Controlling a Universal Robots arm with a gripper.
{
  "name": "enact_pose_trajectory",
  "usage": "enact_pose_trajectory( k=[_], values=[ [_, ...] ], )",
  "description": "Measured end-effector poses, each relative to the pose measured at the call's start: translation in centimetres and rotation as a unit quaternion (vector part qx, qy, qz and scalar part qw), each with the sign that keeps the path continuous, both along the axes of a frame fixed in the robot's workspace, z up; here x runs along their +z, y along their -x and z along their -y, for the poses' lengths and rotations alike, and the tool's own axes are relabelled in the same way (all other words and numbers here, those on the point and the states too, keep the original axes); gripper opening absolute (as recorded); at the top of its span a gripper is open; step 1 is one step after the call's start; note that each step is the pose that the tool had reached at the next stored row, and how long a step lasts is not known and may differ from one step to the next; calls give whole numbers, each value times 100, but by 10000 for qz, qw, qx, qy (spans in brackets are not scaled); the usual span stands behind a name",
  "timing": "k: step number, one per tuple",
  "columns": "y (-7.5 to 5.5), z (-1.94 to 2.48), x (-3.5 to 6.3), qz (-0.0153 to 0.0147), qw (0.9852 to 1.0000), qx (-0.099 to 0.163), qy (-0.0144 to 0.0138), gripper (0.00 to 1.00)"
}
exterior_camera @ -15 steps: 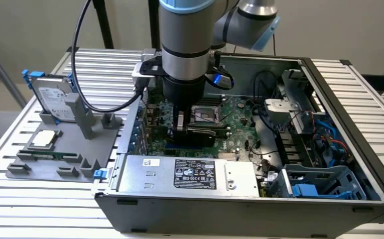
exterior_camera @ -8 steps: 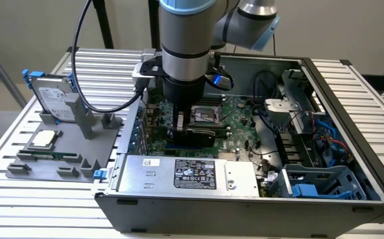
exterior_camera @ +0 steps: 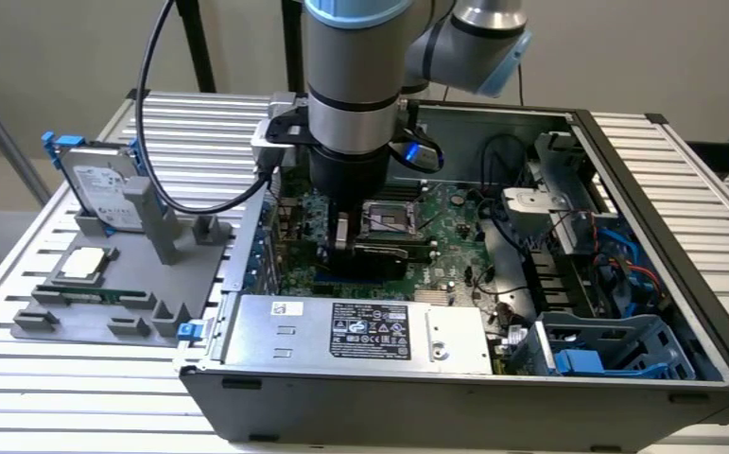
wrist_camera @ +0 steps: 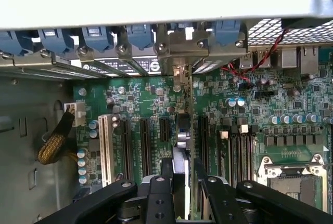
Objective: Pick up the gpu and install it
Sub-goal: 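Insert the gpu into the slot, then press down on the gpu until it lock into place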
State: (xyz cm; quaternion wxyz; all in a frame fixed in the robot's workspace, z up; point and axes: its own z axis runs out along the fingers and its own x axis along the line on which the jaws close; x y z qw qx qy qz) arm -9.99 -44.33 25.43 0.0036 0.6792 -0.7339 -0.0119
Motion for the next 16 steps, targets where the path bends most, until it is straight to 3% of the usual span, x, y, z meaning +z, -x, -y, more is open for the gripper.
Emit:
enact_pose_trajectory(
  k=[16],
  values=[
    [-25, -5, -1, -10, 10000, 0, 1, 0]
  ],
)
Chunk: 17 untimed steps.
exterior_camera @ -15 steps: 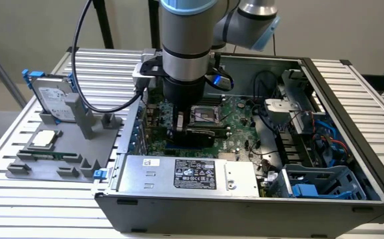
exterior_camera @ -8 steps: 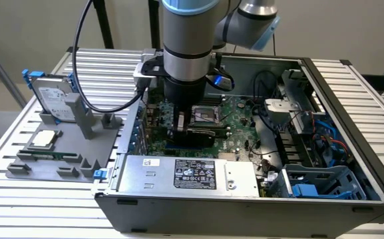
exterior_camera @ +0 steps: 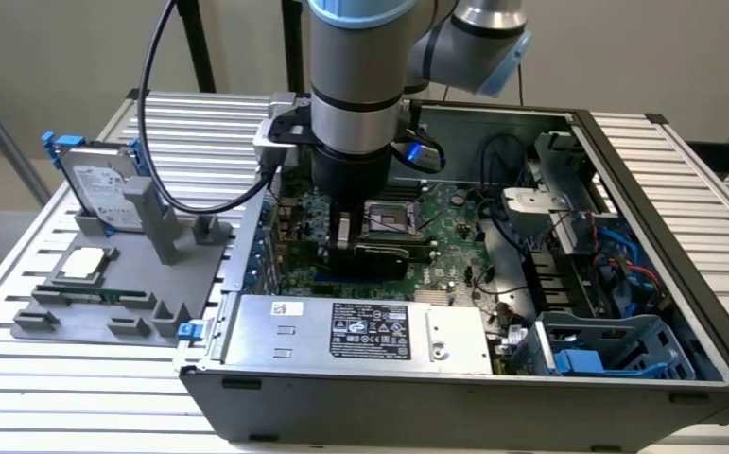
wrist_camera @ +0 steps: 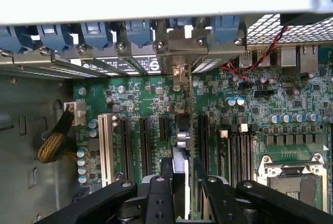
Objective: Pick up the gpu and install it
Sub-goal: 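Press down on the gpu until it lock into place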
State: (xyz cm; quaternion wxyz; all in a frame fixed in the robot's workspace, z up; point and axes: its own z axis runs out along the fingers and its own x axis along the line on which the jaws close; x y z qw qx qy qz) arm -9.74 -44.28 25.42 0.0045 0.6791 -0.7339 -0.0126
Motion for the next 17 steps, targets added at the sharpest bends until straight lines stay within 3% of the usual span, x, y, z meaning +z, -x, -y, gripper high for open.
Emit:
enact_pose_trajectory(
  k=[17],
  values=[
    [2, -15, -1, -4, 10000, -1, -1, 0]
  ],
)
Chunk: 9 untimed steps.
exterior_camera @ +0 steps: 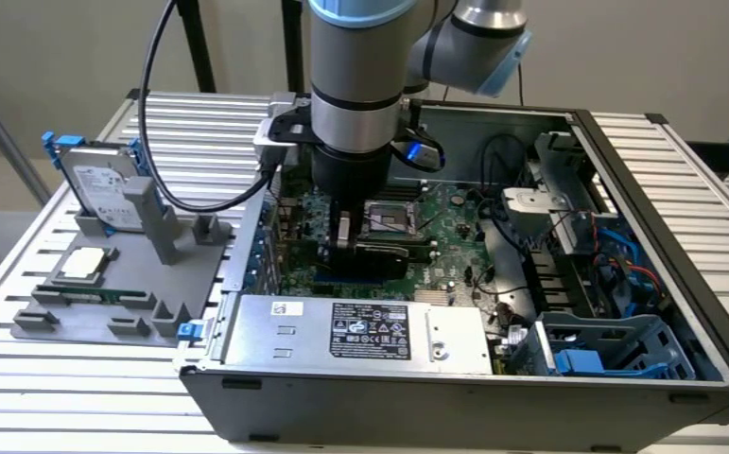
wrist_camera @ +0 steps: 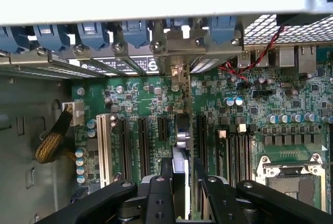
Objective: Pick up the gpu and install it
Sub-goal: 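Press down on the gpu until it lock into place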
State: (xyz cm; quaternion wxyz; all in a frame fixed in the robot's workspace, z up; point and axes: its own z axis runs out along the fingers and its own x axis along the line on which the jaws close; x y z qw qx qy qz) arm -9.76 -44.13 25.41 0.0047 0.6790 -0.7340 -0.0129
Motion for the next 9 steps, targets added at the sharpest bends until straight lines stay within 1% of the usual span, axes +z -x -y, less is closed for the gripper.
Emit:
enact_pose_trajectory(
  k=[9],
  values=[
    [4, 11, -1, -10, 10000, -1, -1, 0]
  ],
)
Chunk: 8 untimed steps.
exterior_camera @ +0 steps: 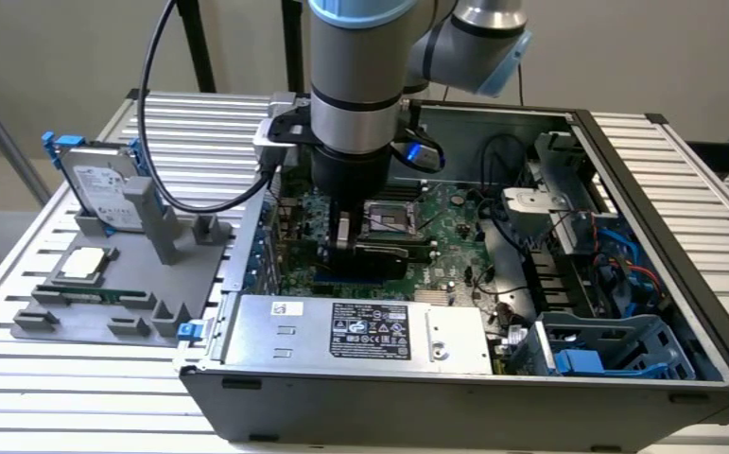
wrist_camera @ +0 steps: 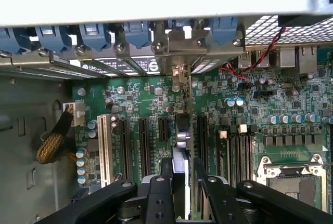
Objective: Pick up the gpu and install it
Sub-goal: 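Press down on the gpu until it lock into place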
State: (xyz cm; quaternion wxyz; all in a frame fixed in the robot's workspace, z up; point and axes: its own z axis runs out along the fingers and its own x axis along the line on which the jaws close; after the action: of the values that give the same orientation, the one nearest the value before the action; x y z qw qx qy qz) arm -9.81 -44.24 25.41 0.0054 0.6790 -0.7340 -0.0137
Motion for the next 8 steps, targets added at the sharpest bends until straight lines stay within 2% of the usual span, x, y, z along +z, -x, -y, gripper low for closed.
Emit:
enact_pose_trajectory(
  k=[8],
  values=[
    [0, 10, -1, -23, 10000, 1, 1, 0]
  ],
)
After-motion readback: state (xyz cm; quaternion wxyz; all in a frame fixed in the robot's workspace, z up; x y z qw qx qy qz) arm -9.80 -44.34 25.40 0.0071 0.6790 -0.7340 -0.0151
